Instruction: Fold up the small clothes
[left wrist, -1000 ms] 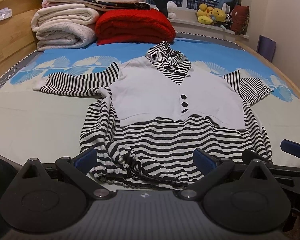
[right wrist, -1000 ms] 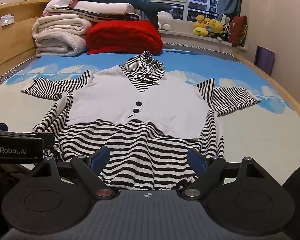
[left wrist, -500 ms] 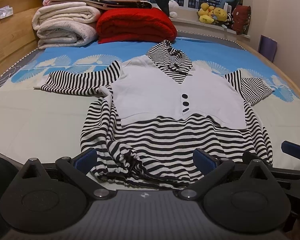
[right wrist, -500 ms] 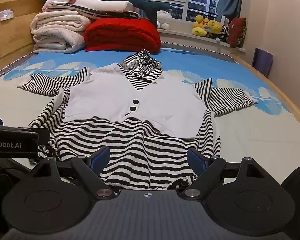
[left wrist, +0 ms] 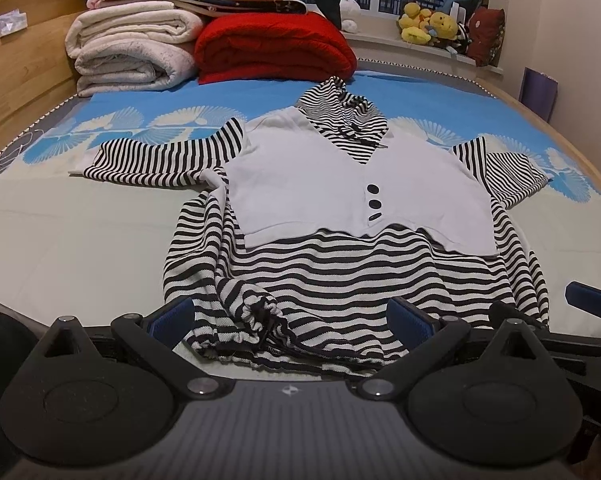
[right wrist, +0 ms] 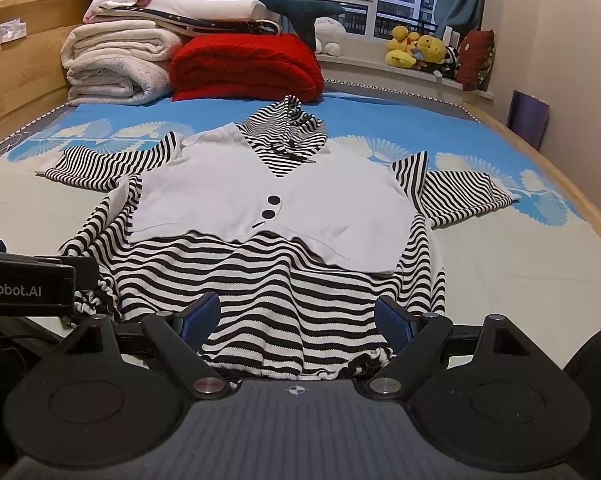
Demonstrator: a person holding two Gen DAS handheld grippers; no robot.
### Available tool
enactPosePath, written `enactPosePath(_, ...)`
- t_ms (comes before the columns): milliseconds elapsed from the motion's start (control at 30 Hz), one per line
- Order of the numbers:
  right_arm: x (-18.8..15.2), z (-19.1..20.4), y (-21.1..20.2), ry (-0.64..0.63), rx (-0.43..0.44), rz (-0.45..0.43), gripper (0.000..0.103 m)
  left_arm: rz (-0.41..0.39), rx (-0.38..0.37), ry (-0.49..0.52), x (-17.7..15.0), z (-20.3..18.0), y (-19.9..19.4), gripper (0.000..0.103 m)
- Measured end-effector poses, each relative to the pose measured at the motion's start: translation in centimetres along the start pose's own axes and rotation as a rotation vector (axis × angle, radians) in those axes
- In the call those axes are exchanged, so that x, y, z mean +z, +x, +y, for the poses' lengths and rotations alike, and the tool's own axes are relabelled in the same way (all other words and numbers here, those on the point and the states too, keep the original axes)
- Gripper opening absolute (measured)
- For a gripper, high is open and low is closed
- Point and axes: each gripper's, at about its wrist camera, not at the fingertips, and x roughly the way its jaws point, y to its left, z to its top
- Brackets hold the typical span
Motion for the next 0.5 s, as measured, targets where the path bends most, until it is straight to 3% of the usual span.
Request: enactPosePath(500, -0.05, -0.13, 0.23, 0.002, -0.003, 0.009, 0.085, 0.003, 0.002, -0.002, -0.06, 0.08, 0.17, 0.102)
